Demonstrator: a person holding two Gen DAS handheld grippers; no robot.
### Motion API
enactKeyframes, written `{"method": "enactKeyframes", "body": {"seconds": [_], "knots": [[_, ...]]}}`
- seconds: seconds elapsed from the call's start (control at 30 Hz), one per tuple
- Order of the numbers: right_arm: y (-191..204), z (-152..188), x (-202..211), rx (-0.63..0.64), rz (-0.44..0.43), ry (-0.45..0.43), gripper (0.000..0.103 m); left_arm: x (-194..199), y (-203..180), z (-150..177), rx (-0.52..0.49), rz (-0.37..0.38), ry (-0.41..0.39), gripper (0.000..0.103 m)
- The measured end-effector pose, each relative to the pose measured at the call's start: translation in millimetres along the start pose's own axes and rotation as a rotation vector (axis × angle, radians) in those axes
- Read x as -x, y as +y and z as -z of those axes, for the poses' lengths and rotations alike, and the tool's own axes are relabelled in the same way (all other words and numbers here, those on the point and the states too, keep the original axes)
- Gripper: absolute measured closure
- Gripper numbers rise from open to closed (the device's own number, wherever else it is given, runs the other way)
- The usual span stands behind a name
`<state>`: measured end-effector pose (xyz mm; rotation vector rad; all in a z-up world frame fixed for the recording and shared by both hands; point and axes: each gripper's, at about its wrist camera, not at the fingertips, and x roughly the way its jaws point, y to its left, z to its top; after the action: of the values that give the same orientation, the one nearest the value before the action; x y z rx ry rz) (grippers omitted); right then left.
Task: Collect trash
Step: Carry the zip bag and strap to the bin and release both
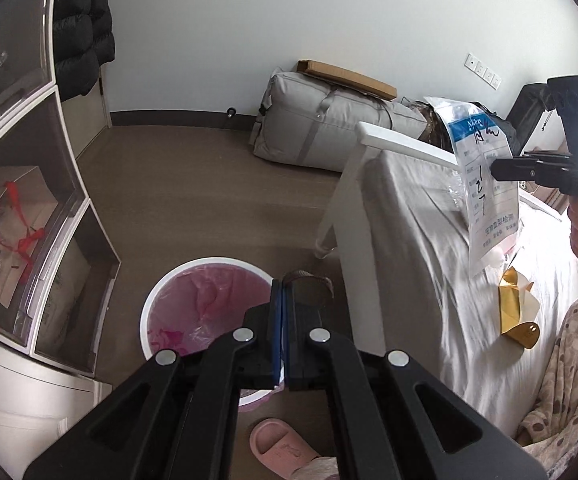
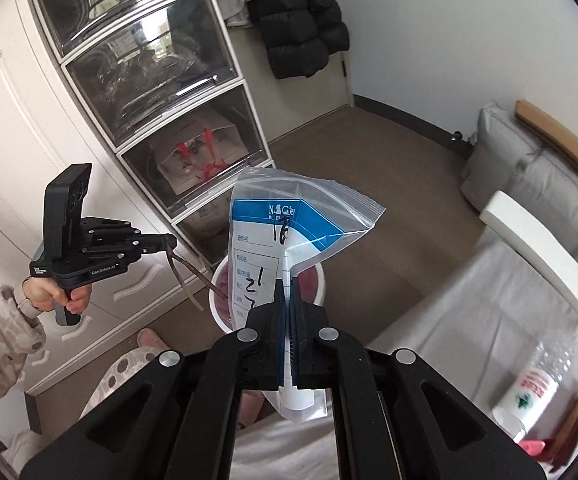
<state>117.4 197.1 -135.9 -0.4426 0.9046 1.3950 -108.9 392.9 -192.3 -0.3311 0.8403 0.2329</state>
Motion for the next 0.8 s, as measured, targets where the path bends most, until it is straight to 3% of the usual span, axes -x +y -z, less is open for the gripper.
{"method": "enactKeyframes", "body": {"seconds": [0.43,0.63,0.7,0.73,0.77,0.8], "knots": [[41,-50,-164,0.097,-0.044,0.208,0.102,-84,88,22,0.073,0.037,0.097,0.103],[46,-54,-213,0.118,-0.082,0.282,0.101,-112,104,35,0.056,-0.004,0.159,0.103],[48,-54,-221,0.130,-0.095,0.292,0.094,-116,105,39,0.037,-0.008,0.173,0.093],[50,-53,-223,0.137,-0.110,0.297,0.092,-117,105,42,0.031,-0.006,0.179,0.072],[52,-53,-226,0.146,-0.126,0.308,0.084,-117,105,44,0.027,-0.002,0.181,0.038],[55,-51,-229,0.159,-0.127,0.313,0.075,-115,106,46,0.025,-0.001,0.173,0.023]]}}
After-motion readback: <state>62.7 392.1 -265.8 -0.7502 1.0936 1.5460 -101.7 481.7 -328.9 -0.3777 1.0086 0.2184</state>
